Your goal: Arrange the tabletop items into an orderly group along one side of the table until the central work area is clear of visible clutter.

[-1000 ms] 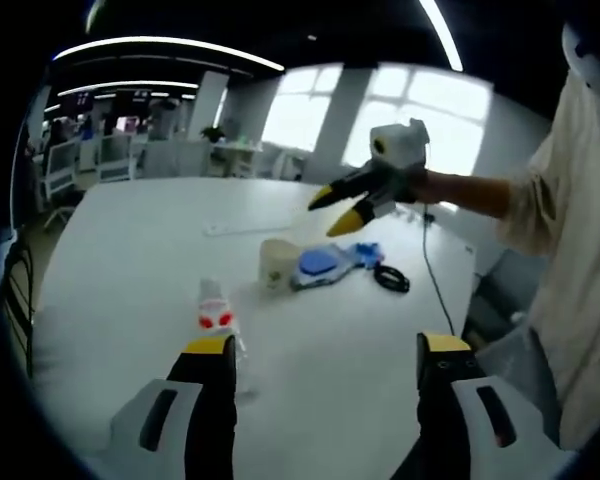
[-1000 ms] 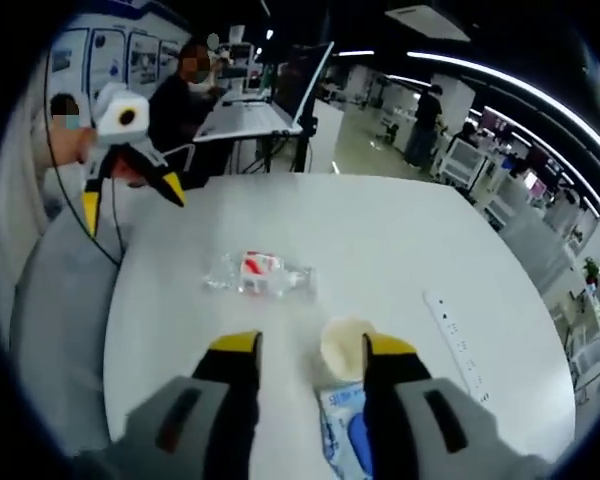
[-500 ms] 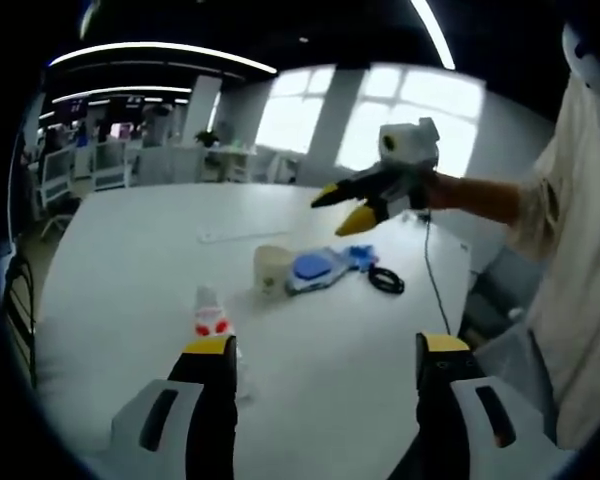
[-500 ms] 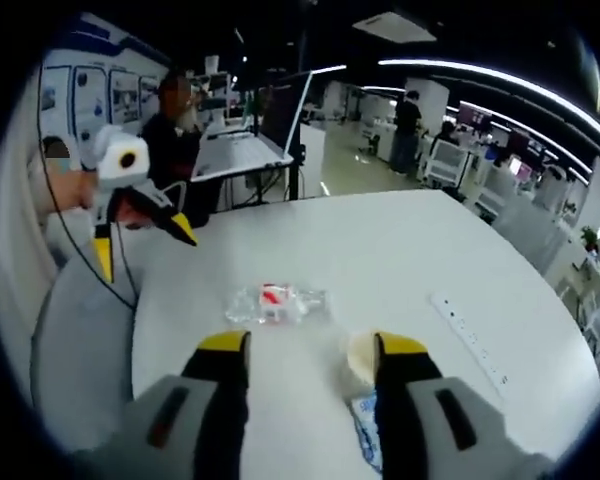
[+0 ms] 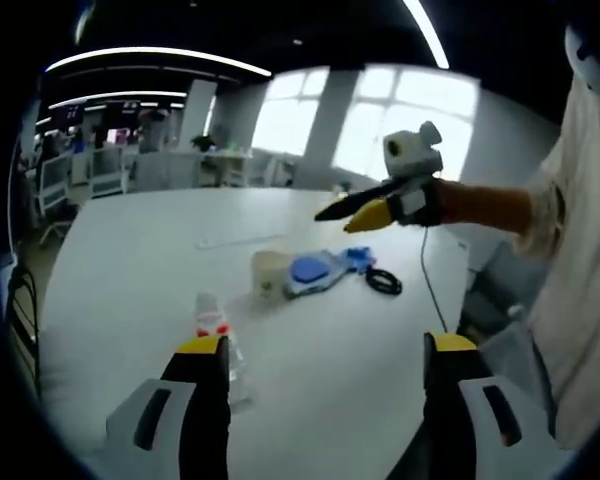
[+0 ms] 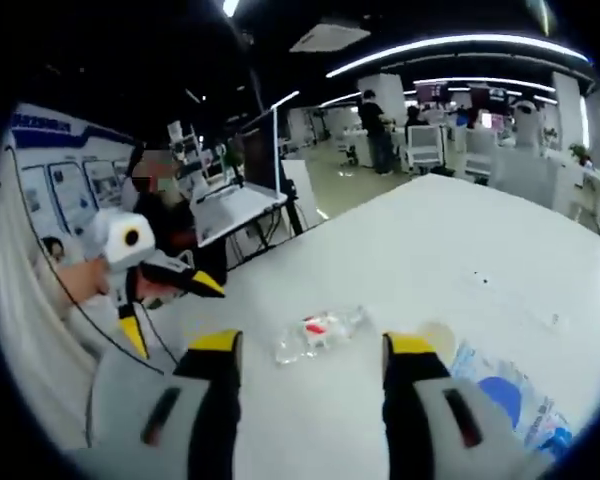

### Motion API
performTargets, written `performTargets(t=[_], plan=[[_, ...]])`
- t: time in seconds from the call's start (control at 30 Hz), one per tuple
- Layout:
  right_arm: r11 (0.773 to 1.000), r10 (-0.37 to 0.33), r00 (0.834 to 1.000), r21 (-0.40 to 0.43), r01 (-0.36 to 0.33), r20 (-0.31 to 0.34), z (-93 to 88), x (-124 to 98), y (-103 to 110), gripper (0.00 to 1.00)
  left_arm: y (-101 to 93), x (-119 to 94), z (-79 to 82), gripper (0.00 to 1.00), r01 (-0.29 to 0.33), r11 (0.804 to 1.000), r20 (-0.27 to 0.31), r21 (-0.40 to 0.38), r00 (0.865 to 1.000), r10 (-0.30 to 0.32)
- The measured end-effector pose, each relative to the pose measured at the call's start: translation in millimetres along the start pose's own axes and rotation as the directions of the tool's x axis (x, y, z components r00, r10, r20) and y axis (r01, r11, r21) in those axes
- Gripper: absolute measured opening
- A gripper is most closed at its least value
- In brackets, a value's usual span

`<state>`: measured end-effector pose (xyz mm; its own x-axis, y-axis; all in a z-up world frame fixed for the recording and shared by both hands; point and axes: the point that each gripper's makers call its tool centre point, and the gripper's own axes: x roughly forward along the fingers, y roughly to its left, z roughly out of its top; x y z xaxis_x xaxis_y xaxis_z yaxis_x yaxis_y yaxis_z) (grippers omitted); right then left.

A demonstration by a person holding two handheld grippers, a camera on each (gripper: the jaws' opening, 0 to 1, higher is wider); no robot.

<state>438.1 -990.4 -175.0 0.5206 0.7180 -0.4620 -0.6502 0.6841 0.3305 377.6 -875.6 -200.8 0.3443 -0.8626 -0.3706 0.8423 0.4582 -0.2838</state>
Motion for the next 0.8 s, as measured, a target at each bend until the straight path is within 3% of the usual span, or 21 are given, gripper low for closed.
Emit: performTargets(t=[0.1, 0.27, 0.33, 0.43, 0.53, 0.57, 0.6, 0.7, 0.77, 0.8], plan=[[0.993, 0.014, 0.999, 0.115, -0.019, 0.042, 1.9, 7.3, 6.9, 0.55, 1.6, -2.6, 0.4, 0.77, -0.004, 1.0, 0.002, 0.001, 1.0, 0.004], [0.972, 0.0, 0.998, 0.236, -0.016, 0.065, -1.7, 20.7, 10.6, 0.55, 3.1, -6.6, 0.6, 0.77, -0.004, 1.0, 0.006, 0.002, 1.0, 0.004], [0.945, 0.021, 0.995, 0.324, -0.052, 0.098, -0.4, 27.6, 15.8, 0.54, 3.9, -8.1, -0.2, 0.76, -0.004, 1.0, 0.005, 0.005, 1.0, 0.004], [0.915, -0.013, 0.99, 0.401, -0.045, 0.14, 0.3, 36.1, 10.9, 0.55, 4.1, -10.0, -1.3, 0.76, -0.002, 1.0, 0.005, 0.003, 1.0, 0.002], [0.849, -0.04, 0.981, 0.525, -0.067, 0.189, 2.7, 46.7, 5.6, 0.55, 6.0, -12.3, -3.1, 0.76, -0.002, 1.0, 0.003, 0.0, 1.0, 0.002], [0.841, -0.044, 0.981, 0.536, -0.066, 0.19, 2.2, 48.1, 4.5, 0.55, 6.4, -12.6, -3.3, 0.76, -0.002, 1.0, 0.003, -0.001, 1.0, 0.002], [0.818, -0.071, 0.977, 0.572, -0.059, 0.203, 2.4, 53.6, -1.5, 0.54, 7.6, -13.6, -4.0, 0.76, -0.002, 1.0, 0.003, -0.003, 1.0, 0.002], [0.799, -0.095, 0.975, 0.6, -0.048, 0.203, 0.9, 63.6, -7.2, 0.53, 10.3, -16.0, -6.8, 0.75, -0.003, 1.0, -0.002, -0.005, 1.0, 0.003], [0.773, -0.117, 0.972, 0.633, -0.039, 0.202, 0.7, 72.3, -11.9, 0.53, 13.2, -17.7, -8.5, 0.75, -0.005, 1.0, -0.003, -0.01, 1.0, 0.005], [0.773, -0.121, 0.972, 0.633, -0.037, 0.204, 1.3, 75.7, -13.0, 0.53, 14.4, -18.4, -9.2, 0.75, -0.006, 1.0, -0.004, -0.011, 1.0, 0.006]])
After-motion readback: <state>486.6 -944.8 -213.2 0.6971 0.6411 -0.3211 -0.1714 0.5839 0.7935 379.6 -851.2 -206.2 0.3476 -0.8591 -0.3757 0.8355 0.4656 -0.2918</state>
